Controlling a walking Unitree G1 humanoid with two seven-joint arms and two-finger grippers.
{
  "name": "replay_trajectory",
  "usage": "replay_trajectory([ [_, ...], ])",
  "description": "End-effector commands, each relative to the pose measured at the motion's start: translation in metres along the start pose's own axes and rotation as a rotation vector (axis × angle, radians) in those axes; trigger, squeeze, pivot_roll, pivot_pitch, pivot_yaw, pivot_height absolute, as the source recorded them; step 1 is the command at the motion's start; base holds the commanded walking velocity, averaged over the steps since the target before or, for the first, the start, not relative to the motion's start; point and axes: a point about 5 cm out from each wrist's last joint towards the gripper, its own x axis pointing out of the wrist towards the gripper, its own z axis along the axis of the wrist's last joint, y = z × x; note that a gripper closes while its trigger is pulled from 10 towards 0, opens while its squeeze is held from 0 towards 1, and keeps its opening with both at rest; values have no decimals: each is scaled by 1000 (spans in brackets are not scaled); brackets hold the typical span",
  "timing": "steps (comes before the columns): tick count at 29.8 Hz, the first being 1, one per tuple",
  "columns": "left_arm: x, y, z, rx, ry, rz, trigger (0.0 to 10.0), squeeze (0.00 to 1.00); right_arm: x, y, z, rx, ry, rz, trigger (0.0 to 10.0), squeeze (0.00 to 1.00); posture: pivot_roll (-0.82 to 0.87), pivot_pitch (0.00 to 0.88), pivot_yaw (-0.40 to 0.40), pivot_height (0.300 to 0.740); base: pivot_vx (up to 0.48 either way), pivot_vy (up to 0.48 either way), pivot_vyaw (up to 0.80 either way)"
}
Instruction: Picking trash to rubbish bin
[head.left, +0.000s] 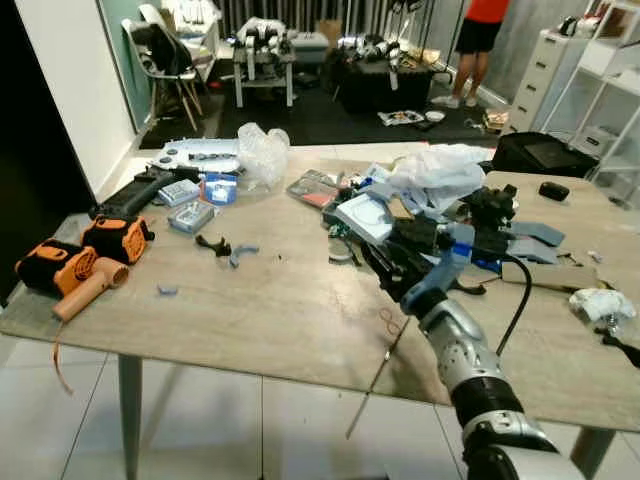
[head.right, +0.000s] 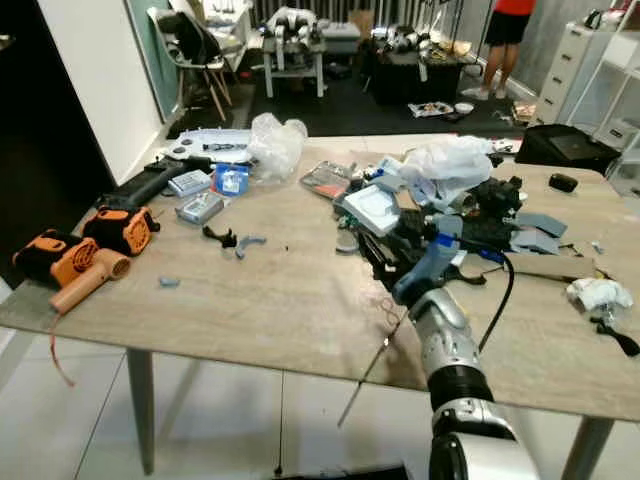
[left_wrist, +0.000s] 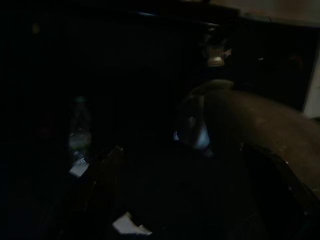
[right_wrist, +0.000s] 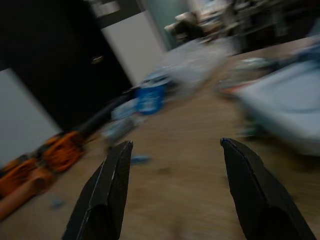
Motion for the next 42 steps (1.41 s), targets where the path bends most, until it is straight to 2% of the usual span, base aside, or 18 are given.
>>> replay_trajectory([
  [1, 1, -8, -9, 3, 29, -9, 10000, 0, -5, -6, 2, -19, 0, -18, 10000, 0, -50, 134, 14, 740, 247, 0, 0],
  [11, 7, -27, -9, 9, 31, -28, 10000, 0, -3, -4, 1, -63, -5, -27, 10000, 0, -44, 140, 17, 740, 251, 0, 0],
  [14, 8, -29, -7, 7, 29, -22, 10000, 0, -2, -10, 12, -167, -30, -104, 10000, 0, -43, 142, 21, 740, 165, 0, 0],
  [16, 8, -29, -7, 7, 29, -20, 10000, 0, -2, -12, 15, -193, -39, -122, 10000, 0, -43, 142, 21, 740, 0, 0, 0],
  [17, 8, -28, -6, 4, 28, -17, 10000, 0, -1, -14, 21, -246, -45, -141, 10000, 0, -44, 145, 22, 740, 0, 0, 0],
  [18, 8, -28, -6, 4, 28, -17, 10000, 0, -1, -14, 21, -246, -45, -141, 10000, 0, -44, 145, 22, 740, 0, 0, 0],
  [20, 7, -25, -7, 2, 27, -12, 10000, 0, -1, -17, 30, -348, -49, -170, 10000, 0, -44, 148, 23, 740, 0, 0, 0],
  [22, 2, -13, -12, -2, 25, -1, 10000, 0, -2, -23, 43, -484, -56, -214, 10000, 0, -44, 155, 21, 740, 0, 0, 0],
  [24, 0, -9, -13, -2, 26, 2, 10000, 0, -2, -24, 47, -523, -60, -229, 10000, 0, -44, 156, 20, 740, 0, 0, 0],
  [25, -2, -3, -17, -1, 31, 8, 10000, 0, -3, -29, 54, -628, -43, -269, 10000, 0, -45, 155, 19, 740, 0, 0, 0],
  [26, -2, -3, -17, -1, 31, 8, 10000, 0, -3, -29, 54, -628, -43, -269, 10000, 0, -45, 155, 19, 740, 0, 0, 0],
  [28, -8, 10, -23, 3, 44, 21, 10000, 0, -7, -40, 68, -845, -2, -344, 10000, 0, -45, 151, 20, 740, 0, 0, 0],
  [29, -8, 10, -23, 3, 44, 21, 10000, 0, -7, -40, 68, -845, -2, -344, 10000, 0, -45, 151, 20, 740, 0, 0, 0],
  [31, -12, 17, -26, 5, 53, 29, 10000, 0, -10, -49, 78, -1025, 43, -384, 10000, 0, -44, 156, 21, 740, 0, 0, 0],
  [34, -12, 19, -23, 7, 53, 36, 10000, 0, -14, -62, 86, -1196, 129, -424, 10000, 0, -28, 184, 26, 740, 0, 0, 0],
  [36, -12, 19, -22, 7, 52, 37, 10000, 0, -14, -64, 87, -1226, 145, -431, 10000, 0, -28, 184, 26, 740, 0, 0, 0],
  [40, -13, 21, -24, 11, 58, 46, 10000, 0, -15, -72, 100, -1370, 219, -448, 10000, 0, -8, 230, 41, 740, 0, 0, 0],
  [42, -15, 25, -28, 14, 67, 51, 10000, 0, -15, -74, 101, -1373, 232, -442, 10000, 0, 2, 252, 48, 740, 0, 0, 0],
])
